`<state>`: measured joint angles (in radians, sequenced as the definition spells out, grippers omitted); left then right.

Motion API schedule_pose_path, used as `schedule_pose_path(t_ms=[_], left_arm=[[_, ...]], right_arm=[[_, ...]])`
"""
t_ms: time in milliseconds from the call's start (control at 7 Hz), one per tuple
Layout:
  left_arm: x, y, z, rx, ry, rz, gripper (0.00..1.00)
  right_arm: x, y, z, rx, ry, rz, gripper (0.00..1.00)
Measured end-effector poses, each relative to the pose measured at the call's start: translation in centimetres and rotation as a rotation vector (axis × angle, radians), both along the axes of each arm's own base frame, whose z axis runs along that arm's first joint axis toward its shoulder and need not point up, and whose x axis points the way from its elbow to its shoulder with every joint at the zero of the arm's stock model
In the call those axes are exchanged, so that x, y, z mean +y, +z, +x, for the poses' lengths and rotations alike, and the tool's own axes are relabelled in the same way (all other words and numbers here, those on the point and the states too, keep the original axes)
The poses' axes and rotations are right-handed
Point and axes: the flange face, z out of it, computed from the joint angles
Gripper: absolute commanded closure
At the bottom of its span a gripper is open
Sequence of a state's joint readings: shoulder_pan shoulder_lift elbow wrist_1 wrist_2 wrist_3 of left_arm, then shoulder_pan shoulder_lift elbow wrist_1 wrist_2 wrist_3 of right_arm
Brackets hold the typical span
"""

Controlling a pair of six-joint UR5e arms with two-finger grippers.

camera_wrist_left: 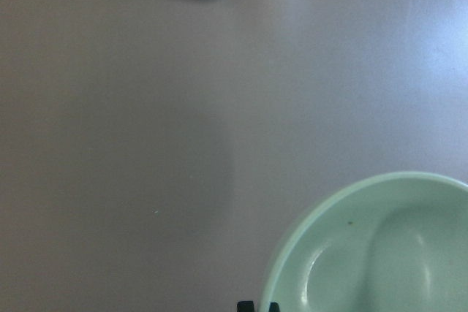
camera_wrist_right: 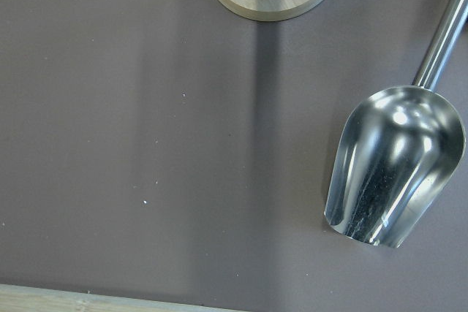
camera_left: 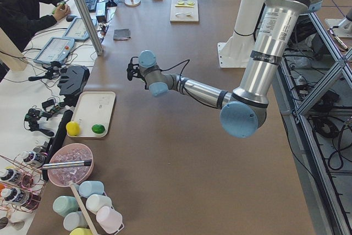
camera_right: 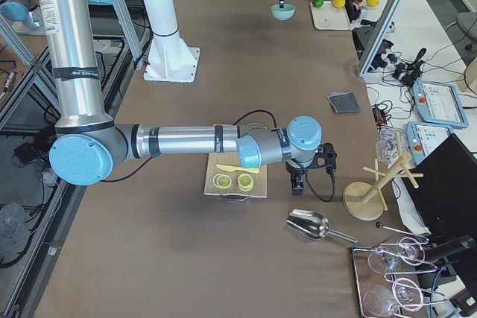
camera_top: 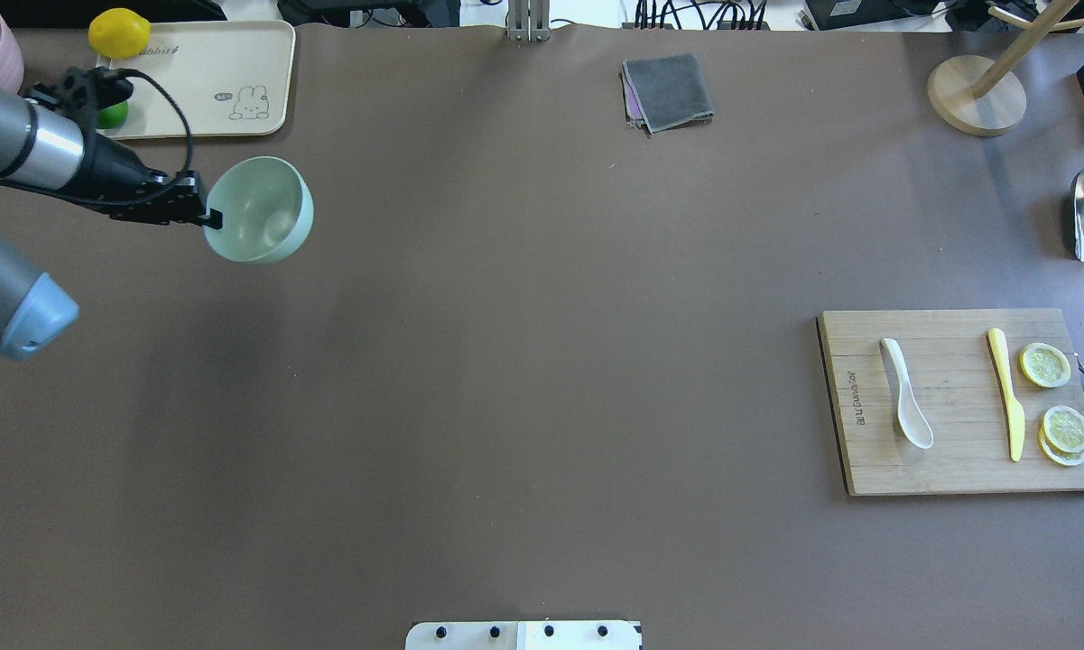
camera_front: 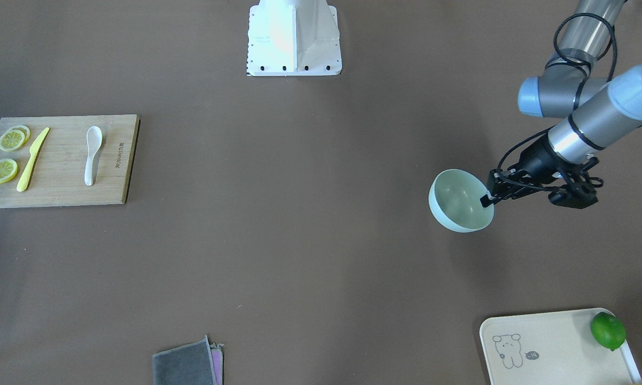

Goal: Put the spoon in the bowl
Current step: 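Drag the pale green bowl with the left gripper toward the table center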

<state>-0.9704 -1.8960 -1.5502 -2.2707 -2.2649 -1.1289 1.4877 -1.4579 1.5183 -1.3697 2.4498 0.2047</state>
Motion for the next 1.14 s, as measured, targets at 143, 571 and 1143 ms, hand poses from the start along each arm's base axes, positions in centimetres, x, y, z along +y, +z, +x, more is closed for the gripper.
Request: schedule_pose_path(t_ms=[143, 571, 1143], left_arm=[[0.4, -4.2, 4.0, -0.043, -0.004, -0.022, 1.00], [4.7, -14.5, 15.6, -0.108, -0.021, -0.101, 1.00], [9.0, -19.2, 23.9, -0.163, -0.048, -0.093, 1.00]], right_arm=[[0.0, -0.1, -0.3, -0.001, 0.001, -0.007, 0.00], [0.0, -0.7, -0.7, -0.018, 0.012, 0.008, 0.00], [-0.1, -1.4, -2.4, -0.035, 0.021, 0.014, 0.00]])
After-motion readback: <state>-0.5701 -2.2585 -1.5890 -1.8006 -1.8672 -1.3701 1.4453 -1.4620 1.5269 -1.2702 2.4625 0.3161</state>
